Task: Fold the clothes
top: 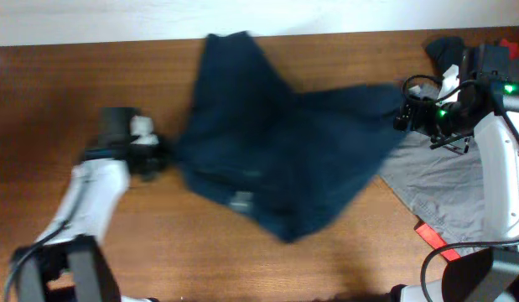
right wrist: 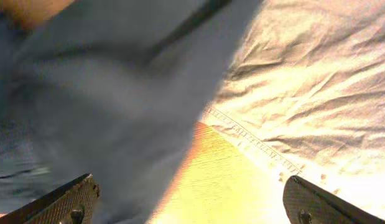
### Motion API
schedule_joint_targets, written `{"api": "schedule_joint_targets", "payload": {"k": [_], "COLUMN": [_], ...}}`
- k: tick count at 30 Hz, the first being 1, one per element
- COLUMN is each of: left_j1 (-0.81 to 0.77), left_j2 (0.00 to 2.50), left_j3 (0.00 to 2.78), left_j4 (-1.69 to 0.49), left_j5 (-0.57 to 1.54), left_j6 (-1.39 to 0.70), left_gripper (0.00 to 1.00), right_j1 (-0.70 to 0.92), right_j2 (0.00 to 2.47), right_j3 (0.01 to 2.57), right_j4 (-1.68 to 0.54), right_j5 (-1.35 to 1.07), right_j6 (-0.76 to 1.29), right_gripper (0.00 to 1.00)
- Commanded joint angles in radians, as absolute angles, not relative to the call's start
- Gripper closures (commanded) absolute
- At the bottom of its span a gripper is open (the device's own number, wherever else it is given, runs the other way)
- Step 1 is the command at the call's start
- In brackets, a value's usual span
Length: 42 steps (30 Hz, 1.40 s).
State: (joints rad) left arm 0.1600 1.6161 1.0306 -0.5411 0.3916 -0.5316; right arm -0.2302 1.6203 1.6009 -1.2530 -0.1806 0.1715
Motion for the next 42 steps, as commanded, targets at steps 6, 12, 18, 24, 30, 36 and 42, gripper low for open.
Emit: {"api": "schedule_joint_targets", "payload": {"k": [6, 12, 18, 24, 30, 36, 42], "left_j1": [0.439, 0.315, 0.105, -0.067, -0.100, -0.053, 0.137], "left_j2": [1.597, 1.597, 1.597, 1.597, 1.597, 1.596, 1.592], "left_j3": [1.042, 0.994, 0.879, 0.738, 0.700, 0.700, 0.711], "left_j4": [-0.706, -0.970, -1.008, -0.859, -0.672, -0.982, -0.978], "left_j5": [0.666, 0.649, 0.640, 0.636, 0.675, 0.302, 0.163], "left_j6": [-0.389, -0.338, -0.346, -0.487, -0.546, -0.455, -0.455], "left_gripper": [0.01, 0.02, 0.27, 0.27, 0.86, 1.00, 1.00], "right_j1": [-0.230, -0.229, -0.229, -0.230, -0.229, -0.228, -0.165], "right_j2": [1.609, 1.609, 1.609, 1.609, 1.609, 1.612, 1.624], "right_j3": [1.610, 1.610, 1.610, 1.610, 1.610, 1.600, 1.508], "right_j4": [-1.254, -1.258, -1.259, -1.276, -1.277, -1.303, -1.292], "right_j5": [-0.171, -0.171, -0.171, -0.171, -0.171, -0.172, -0.338], "right_j6": [0.161, 0.161, 0.161, 0.161, 0.161, 0.134, -0.010], "right_gripper": [0.01, 0.01, 0.01, 0.01, 0.00, 0.19, 0.13]}}
